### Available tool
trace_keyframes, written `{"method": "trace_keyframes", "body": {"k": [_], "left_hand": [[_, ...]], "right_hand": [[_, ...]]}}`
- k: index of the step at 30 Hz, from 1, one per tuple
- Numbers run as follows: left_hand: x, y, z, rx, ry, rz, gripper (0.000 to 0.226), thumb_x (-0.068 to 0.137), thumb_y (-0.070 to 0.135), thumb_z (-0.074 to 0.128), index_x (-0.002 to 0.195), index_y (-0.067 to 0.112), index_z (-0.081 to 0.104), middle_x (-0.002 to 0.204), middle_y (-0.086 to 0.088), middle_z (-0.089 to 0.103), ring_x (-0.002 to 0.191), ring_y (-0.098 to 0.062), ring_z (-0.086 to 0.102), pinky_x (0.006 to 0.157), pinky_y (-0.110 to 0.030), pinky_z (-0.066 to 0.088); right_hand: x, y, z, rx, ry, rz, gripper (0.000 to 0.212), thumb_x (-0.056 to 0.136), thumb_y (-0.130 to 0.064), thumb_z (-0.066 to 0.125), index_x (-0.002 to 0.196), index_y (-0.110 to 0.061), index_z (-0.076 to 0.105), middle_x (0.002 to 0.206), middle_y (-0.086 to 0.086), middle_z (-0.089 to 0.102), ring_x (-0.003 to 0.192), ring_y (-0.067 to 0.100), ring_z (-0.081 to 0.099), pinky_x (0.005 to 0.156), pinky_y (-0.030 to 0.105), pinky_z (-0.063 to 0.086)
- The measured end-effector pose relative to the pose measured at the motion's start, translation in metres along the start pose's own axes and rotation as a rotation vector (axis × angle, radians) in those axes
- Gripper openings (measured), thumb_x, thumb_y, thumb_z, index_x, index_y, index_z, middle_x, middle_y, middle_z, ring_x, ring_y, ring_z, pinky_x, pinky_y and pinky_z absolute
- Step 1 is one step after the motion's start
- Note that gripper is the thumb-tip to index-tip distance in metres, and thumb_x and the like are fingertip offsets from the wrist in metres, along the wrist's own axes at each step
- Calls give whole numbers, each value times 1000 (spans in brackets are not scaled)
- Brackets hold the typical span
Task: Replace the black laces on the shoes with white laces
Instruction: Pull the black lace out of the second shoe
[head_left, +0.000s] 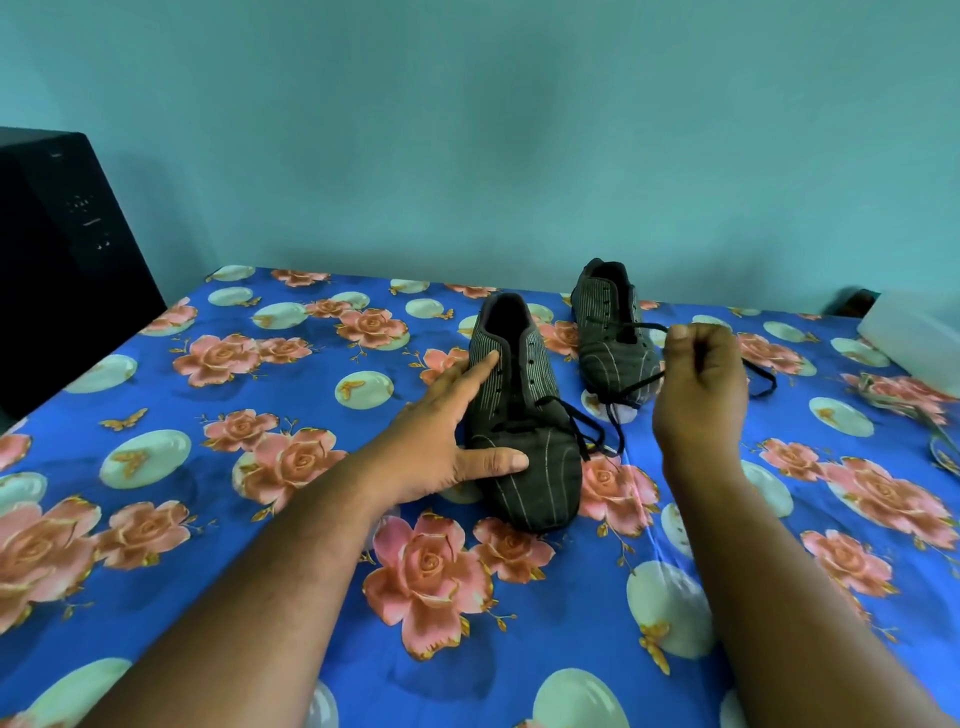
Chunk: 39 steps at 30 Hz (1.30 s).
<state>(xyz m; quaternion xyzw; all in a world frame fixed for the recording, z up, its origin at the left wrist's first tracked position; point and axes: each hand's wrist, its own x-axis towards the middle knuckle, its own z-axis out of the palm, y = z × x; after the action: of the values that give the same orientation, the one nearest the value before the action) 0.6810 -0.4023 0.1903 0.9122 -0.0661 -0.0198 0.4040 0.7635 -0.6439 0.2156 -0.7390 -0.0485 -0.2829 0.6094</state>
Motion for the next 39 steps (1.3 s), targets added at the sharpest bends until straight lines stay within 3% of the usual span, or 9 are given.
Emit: {"method": "trace_keyframes", "body": {"k": [5,10,13,17,21,25,28,32,39], "left_hand": [[1,-2,0,-21,25,15,120,54,91,67,151,62,2,169,19,-7,153,-1,-10,128,-47,10],[0,2,-2,-39,142,108,99,66,82,69,152,52,29,165,17,16,151,0,12,126,-39,22],[1,2,-1,-5,250,176,62,73,75,62,129,48,56,146,17,38,135,-6,42,114,-43,39],[1,4,1,60,338,242,36,79,64,61,102,36,66,123,21,47,119,-5,51,102,-46,46],[0,13,5,210,423,305,27,83,56,59,93,34,71,109,18,53,108,-8,55,92,-46,48],[0,16,8,340,484,340,31,86,50,56,93,28,76,105,11,59,99,-14,59,84,-43,49],[-1,18,9,425,508,328,32,89,47,53,93,27,78,103,8,61,96,-18,61,81,-45,48],[-1,24,13,609,569,288,33,90,44,50,90,26,78,100,6,62,93,-23,60,78,-40,40],[-3,34,18,721,620,222,25,87,40,55,83,29,77,99,9,60,95,-22,56,79,-39,31]], "right_hand": [[-1,19,3,-311,-171,-164,12,90,-35,64,96,-25,63,102,-3,58,100,23,55,86,51,50],[-18,7,14,-300,-461,-402,23,90,-44,61,107,-32,69,105,-13,58,105,19,54,93,47,47],[-27,4,17,-298,-641,-501,28,96,-46,54,117,-35,68,109,-11,57,110,17,53,96,47,44],[-28,6,18,-361,-770,-547,32,98,-49,53,126,-39,66,105,-13,53,104,15,54,90,47,46],[-23,6,15,-276,-738,-490,25,93,-37,68,117,-30,70,96,-14,56,89,2,56,78,29,48],[-18,8,14,-309,-688,-471,11,87,-41,74,95,-34,74,86,-12,63,83,7,59,75,42,52],[-18,13,15,-465,-545,-592,21,87,-54,63,88,-35,73,86,-14,64,88,15,58,77,43,48],[-24,9,23,-652,-386,-716,29,93,-51,54,86,-29,70,87,-9,62,89,22,56,76,40,41],[-29,14,33,-606,-448,-452,47,94,-60,35,89,-23,62,98,-6,58,100,25,52,80,41,40]]}}
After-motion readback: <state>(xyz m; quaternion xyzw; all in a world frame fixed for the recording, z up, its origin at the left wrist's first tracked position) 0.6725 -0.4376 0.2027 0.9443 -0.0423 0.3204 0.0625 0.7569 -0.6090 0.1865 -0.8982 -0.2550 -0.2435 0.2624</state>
